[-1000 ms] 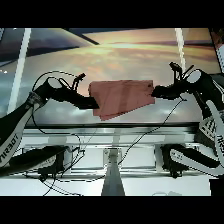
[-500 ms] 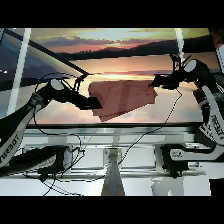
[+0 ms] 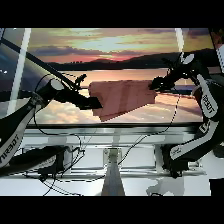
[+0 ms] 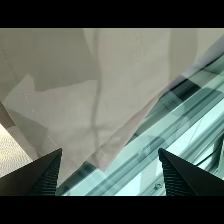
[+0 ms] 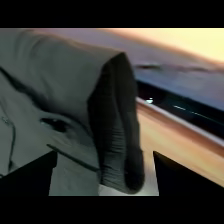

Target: Fold the clothes and pants, and hang the long-sleeved shirts on hangers.

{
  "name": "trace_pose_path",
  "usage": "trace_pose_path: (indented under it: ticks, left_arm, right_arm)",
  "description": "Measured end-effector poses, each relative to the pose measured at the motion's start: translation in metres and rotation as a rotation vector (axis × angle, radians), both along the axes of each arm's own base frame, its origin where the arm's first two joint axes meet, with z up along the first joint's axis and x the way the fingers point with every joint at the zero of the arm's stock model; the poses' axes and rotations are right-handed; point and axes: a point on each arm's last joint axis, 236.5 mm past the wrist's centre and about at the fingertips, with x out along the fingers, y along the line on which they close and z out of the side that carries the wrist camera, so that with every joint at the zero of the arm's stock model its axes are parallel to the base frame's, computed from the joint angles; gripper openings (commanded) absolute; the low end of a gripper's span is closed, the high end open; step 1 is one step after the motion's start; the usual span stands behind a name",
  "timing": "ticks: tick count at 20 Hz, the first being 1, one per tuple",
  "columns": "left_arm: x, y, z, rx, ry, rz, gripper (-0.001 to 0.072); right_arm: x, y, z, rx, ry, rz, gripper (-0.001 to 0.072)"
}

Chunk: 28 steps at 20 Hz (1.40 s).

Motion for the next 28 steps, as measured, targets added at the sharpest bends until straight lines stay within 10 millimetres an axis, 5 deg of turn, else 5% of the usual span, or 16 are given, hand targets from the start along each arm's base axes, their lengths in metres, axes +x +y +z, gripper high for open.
trace_pose_path:
  ticks: [4,5,6,7,11,15,18,22,25,28]
  left_arm:
    - [0.004,0.0,-0.001,0.003,-0.012,0.011,0.0689]
    - [0.005,0.0,-0.001,0.004,-0.015,0.013,0.0689]
    - [0.006,0.001,-0.001,0.005,-0.019,0.017,0.0689]
    - [0.008,0.001,-0.001,0.006,-0.025,0.021,0.069]
    - [0.019,0.004,-0.001,0.012,-0.051,0.048,0.0691]
    - [0.052,0.024,0.018,0.023,-0.124,0.086,0.0691]
    - [0.082,0.043,0.049,0.032,-0.206,0.095,0.0691]
    - [0.114,0.055,0.107,0.026,-0.357,0.1,0.069]
    - [0.121,0.058,0.148,0.017,-0.465,0.096,0.069]
    - [0.119,0.06,0.181,0.011,-0.55,0.099,0.069]
  right_arm:
    - [0.001,0.031,-0.005,0.104,0.002,0.036,0.066]
    - [0.001,0.039,-0.007,0.113,-0.002,0.05,0.0484]
    - [0.003,0.045,-0.01,0.111,-0.015,0.064,0.021]
    - [0.004,0.052,-0.013,0.11,-0.024,0.076,0.0047]
    - [0.016,0.073,0.002,0.109,-0.107,0.129,0.002]
    - [0.062,0.068,0.063,0.061,-0.32,0.087,0.002]
    - [0.094,0.036,0.132,-0.034,-0.495,-0.007,0.002]
    - [0.103,-0.04,0.237,-0.209,-0.695,-0.214,0.002]
    - [0.078,-0.116,0.313,-0.367,-0.816,-0.435,0.002]
    - [0.025,-0.196,0.368,-0.53,-0.859,-0.729,0.0019]
